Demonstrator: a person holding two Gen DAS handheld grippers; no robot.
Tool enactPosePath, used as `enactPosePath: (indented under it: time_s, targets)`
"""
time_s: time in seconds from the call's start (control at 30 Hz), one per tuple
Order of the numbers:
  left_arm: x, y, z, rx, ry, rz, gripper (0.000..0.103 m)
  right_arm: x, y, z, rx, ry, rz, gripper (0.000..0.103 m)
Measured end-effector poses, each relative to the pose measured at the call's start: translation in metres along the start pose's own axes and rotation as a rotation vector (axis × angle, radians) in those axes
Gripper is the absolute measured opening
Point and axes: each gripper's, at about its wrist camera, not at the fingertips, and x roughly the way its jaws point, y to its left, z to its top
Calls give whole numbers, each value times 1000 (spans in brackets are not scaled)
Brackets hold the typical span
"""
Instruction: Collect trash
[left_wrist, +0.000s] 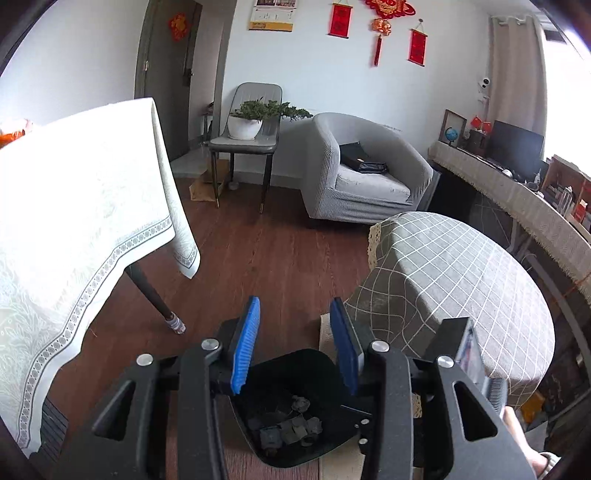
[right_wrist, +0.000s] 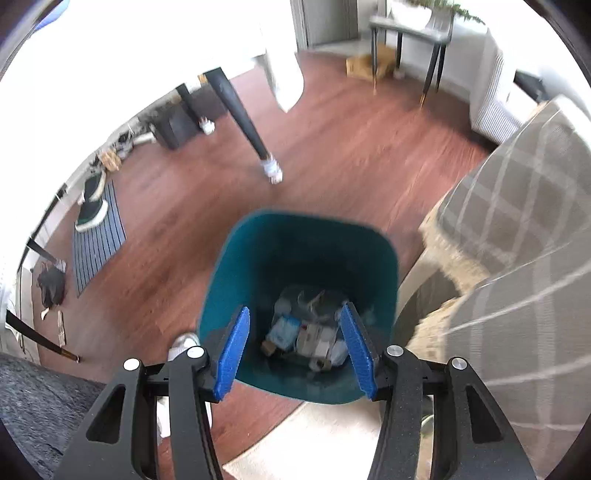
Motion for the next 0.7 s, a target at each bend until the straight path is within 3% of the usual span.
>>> enactPosePath:
  time_s: [0.07,0.13,0.33,0.57,0.7]
  targets:
    - [-3,-7,4,-8,-1,-6,54,-23,-2,-2,3,-44,-18,53]
    - [-9,-18,5,-2,-13,1,71,-47,-3,-6,-4,-82,-53,54]
    - [-30,-52,-19,84,-39,60,96,-120,-20,-23,33,-206,-143,76]
    - [-53,-66,-47,75,-54,140,98,-191,-59,-49,108,-306,-255,91]
    - [-62,-76,-57,69,-76,145,100,-221,-84,-75,139,-345,-321,97]
